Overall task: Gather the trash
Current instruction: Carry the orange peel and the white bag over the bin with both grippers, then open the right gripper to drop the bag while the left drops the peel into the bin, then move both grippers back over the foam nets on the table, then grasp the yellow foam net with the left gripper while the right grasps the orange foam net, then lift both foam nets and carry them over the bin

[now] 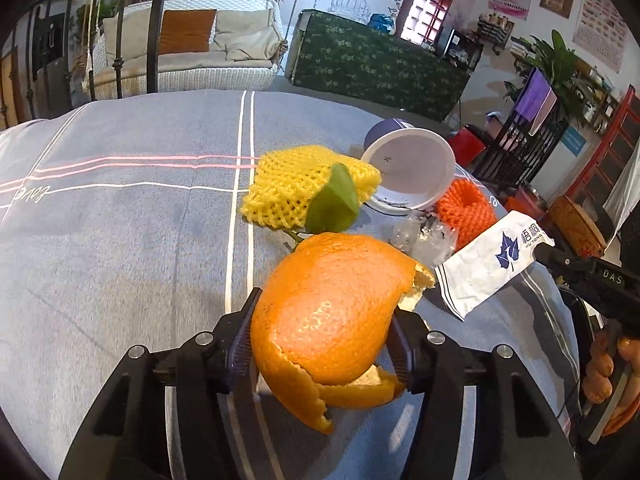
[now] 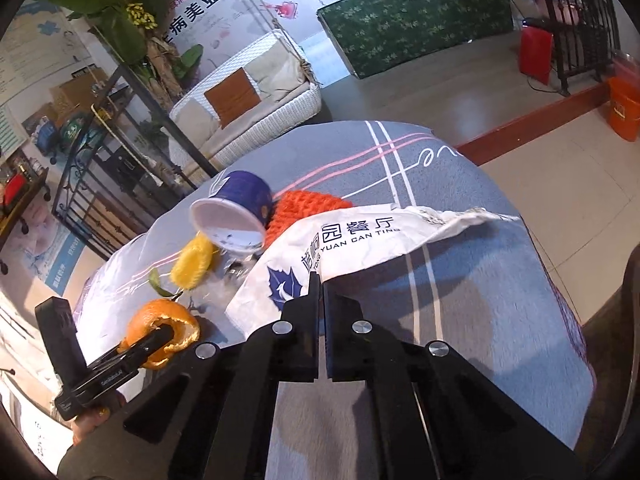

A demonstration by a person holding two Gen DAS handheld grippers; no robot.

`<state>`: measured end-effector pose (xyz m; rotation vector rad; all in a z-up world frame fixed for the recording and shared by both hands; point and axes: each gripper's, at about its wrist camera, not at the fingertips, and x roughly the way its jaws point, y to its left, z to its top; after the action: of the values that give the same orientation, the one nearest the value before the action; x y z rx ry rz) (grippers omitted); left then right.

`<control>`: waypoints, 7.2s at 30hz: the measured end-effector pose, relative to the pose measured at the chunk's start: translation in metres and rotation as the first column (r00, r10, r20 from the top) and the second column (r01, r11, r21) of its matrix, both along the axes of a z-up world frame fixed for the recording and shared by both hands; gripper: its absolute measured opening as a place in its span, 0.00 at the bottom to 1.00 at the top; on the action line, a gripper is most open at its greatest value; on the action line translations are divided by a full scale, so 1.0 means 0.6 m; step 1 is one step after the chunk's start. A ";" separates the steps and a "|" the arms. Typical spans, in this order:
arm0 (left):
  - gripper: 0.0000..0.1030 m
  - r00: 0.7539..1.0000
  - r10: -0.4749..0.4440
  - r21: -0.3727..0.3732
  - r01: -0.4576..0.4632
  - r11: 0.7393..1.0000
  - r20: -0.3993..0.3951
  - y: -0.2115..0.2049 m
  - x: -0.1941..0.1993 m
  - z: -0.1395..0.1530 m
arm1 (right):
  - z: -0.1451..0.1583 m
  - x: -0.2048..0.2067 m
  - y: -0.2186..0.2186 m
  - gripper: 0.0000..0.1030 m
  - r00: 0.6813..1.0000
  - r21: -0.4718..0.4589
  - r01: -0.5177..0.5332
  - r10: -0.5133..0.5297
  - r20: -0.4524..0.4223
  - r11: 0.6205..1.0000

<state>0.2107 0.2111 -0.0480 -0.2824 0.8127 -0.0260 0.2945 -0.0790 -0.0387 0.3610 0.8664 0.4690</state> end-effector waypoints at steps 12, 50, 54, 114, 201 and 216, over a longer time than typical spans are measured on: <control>0.54 0.998 -0.034 -0.026 0.035 0.999 0.060 -0.046 -0.044 0.031 | 0.051 -0.090 -0.069 0.03 0.991 -0.032 0.054 -0.049 0.126 0.998; 0.54 0.801 -0.590 -0.053 0.596 0.801 0.102 -0.489 -0.014 0.034 | -0.039 -0.244 -0.457 0.53 0.863 -0.191 0.499 -0.505 0.020 0.845; 0.54 0.787 -0.612 -0.050 0.616 0.786 0.070 -0.514 -0.015 0.022 | -0.046 -0.253 -0.460 0.62 0.838 -0.169 0.543 -0.545 0.034 0.823; 0.94 0.847 -0.529 0.059 0.526 0.849 0.059 -0.460 -0.036 0.028 | -0.001 -0.247 -0.395 0.85 0.850 -0.235 0.527 -0.511 0.131 0.817; 0.18 0.997 0.020 0.078 -0.014 0.997 -0.078 0.006 0.113 -0.018 | 0.006 0.047 0.076 0.23 0.995 -0.229 -0.091 0.099 0.026 0.969; 0.18 1.000 -0.026 0.080 0.025 0.996 0.012 -0.039 0.031 0.021 | 0.047 -0.054 0.026 0.23 0.989 -0.190 -0.073 0.095 0.113 0.979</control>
<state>0.2292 0.1878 -0.0357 -0.1960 0.8025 -0.0191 0.2624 -0.0632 -0.0105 0.1229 0.8017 0.4791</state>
